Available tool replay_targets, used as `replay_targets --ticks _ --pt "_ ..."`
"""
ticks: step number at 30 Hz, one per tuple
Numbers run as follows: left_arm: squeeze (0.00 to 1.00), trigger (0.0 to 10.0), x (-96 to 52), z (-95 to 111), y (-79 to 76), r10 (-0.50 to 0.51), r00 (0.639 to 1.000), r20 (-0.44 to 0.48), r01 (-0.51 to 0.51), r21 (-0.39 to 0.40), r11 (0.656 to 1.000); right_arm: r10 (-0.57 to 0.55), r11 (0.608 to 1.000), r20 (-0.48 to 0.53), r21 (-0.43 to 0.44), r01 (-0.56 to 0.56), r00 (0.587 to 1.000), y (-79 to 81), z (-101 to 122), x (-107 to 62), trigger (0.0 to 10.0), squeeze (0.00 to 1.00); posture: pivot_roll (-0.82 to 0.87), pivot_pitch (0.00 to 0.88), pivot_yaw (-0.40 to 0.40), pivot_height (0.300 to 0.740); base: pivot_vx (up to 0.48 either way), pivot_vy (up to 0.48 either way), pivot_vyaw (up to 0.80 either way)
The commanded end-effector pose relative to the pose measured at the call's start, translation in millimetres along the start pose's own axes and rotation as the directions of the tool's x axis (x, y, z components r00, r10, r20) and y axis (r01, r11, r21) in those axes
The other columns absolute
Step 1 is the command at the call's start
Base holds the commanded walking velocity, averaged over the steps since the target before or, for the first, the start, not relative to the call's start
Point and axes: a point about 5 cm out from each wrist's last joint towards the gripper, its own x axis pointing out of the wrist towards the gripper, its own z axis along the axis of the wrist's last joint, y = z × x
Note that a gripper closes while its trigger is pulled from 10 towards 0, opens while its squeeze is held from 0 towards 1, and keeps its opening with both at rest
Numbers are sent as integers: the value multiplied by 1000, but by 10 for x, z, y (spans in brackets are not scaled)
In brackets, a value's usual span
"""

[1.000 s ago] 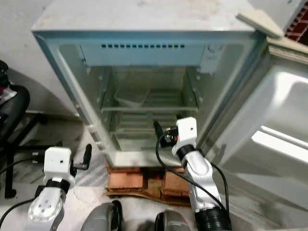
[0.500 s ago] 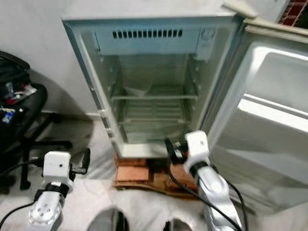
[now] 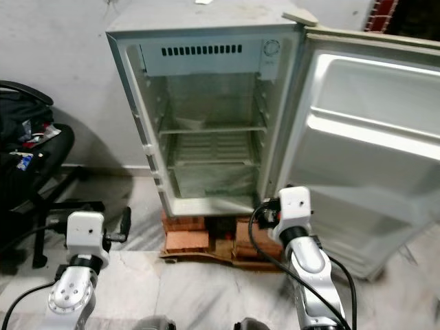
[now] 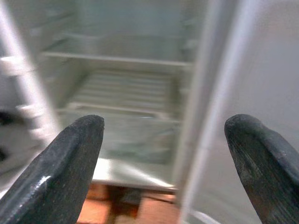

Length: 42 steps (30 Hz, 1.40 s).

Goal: Restocking fridge

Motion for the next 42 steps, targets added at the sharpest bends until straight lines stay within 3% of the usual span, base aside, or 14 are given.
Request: replay_targets --ticks 1,3,11,16,18,21,24,34,42 --pt "0 10000 14 -41 102 38 999 -7 -38 14 999 -11 1000 16 -11 11 1000 37 -1 37 10000 0 12 0 29 740 -244 0 0" --pt "0 10000 46 -31 118 29 1000 2 -29 24 999 4 1000 7 23 -5 1000 35 -23 57 10000 0 2 0 39 740 0 0 0" --pt "0 10000 27 -33 146 19 1000 11 -19 10 1000 13 1000 -19 21 -13 1000 -1 -54 45 10000 0 -15 5 29 740 0 0 0" --pt "0 10000 51 -25 133 17 999 29 -18 9 1000 -18 999 -29 -52 16 999 34 -100 147 10000 0 -12 0 31 740 0 0 0" --pt "0 10000 80 -2 122 16 999 42 -16 0 1000 2 1000 -45 11 -2 999 71 -105 204 10000 0 -10 0 30 740 0 0 0" --pt "0 10000 112 22 102 9 999 53 -9 0 1000 9 1000 -40 -1 -9 999 93 -81 253 10000 0 -8 0 29 740 0 -284 0" --pt "0 10000 147 50 74 -3 998 65 3 3 1000 -15 997 -15 -72 14 1000 101 -39 306 10000 0 -9 0 29 740 0 -331 0" --pt "0 10000 108 14 47 -5 999 53 5 -3 1000 104 995 -29 -2 -104 994 194 -80 248 10000 0 -12 21 18 740 0 -421 0" --pt "0 10000 76 -19 46 4 999 46 -3 -2 1000 111 994 -28 -2 -111 993 186 -101 285 10000 0 -4 31 7 740 0 -408 0"
